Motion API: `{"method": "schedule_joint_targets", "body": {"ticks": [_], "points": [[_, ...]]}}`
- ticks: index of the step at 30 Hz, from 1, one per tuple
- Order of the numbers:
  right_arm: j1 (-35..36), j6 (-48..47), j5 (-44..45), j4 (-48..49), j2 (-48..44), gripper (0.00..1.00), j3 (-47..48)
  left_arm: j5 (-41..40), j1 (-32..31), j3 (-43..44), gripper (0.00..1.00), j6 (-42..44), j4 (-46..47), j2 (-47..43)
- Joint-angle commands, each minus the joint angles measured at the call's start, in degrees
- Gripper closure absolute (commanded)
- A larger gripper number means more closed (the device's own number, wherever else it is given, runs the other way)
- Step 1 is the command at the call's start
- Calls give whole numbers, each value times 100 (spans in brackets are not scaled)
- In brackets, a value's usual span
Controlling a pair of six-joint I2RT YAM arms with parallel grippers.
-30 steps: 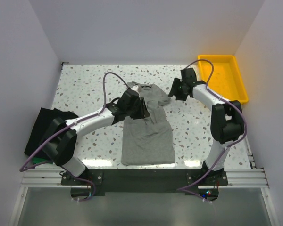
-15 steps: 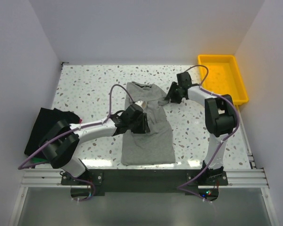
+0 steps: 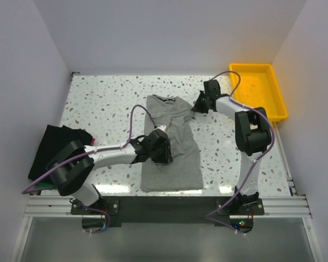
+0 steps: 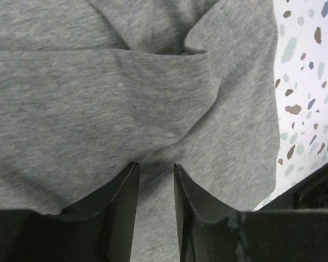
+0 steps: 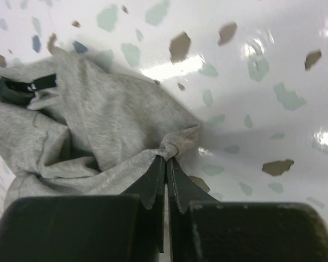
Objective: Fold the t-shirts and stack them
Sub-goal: Fold the tshirt
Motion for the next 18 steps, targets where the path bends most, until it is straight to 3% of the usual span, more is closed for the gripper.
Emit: {"method": "schedule_joint_targets", "body": {"ticks": [1, 13, 16, 18], "points": [[-3, -504, 234, -3, -73, 100, 757, -413, -40, -84, 64, -102, -38, -28], [146, -1964, 268, -908, 876, 100, 2718, -423, -48, -93, 64, -84, -109, 182], [182, -2035, 382, -874, 938, 93, 2578, -388, -40, -75, 64, -93, -91, 157], [191, -2070, 505, -848, 947, 83, 2438, -361, -40, -58, 64, -93, -91, 113]]}}
